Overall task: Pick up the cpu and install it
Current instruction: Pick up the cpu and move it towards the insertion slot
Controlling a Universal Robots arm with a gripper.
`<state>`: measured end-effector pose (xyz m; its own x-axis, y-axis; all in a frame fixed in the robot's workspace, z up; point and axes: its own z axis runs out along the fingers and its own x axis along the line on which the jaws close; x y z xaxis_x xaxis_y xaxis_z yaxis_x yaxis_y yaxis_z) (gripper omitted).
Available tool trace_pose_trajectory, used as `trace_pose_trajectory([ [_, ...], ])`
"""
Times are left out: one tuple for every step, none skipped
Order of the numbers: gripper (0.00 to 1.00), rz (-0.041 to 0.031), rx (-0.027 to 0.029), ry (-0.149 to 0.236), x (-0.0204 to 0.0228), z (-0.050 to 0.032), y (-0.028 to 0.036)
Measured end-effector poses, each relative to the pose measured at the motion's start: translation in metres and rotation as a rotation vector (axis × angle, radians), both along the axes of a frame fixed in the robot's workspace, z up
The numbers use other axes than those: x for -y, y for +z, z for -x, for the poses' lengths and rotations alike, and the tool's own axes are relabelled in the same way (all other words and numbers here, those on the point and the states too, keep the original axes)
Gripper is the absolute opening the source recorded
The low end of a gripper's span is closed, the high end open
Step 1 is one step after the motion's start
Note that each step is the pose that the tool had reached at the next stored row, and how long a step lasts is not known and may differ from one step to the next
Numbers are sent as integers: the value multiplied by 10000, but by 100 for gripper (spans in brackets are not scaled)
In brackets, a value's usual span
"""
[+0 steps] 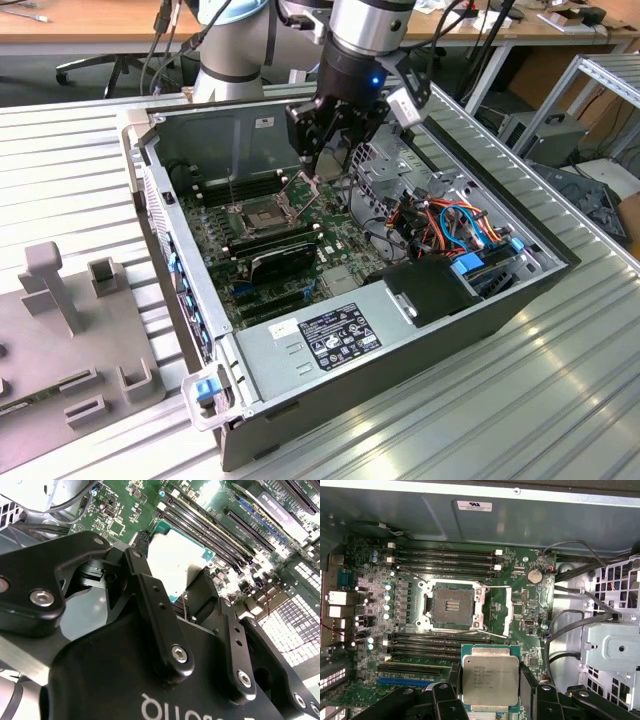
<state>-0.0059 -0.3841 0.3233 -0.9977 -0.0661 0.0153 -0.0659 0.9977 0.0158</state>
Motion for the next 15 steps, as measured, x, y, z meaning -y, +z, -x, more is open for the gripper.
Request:
trace_pose_trajectory([
  [55,0,0,0,-1,0,-6],
  [55,1,0,0,-2,0,-9],
  [55,1,0,0,-3,0,-14],
  [55,0,0,0,-5,0,-17],
  [55,0,1,-1,-10,1,-22],
  [55,0,1,-1,-14,0,-25],
  [55,0,0,0,-24,0,-30],
  [55,0,0,0,-30,0,-36],
  [55,1,0,0,-34,1,-39],
  [55,-2,1,0,-38,1,-46],
  [55,-2,1,1,-40,1,-51],
  [55,0,0,1,-42,1,-56],
  [55,0,0,0,-45,2,-63],
  [55,1,0,1,-46,1,-65],
  [55,1,0,0,-47,2,-69],
])
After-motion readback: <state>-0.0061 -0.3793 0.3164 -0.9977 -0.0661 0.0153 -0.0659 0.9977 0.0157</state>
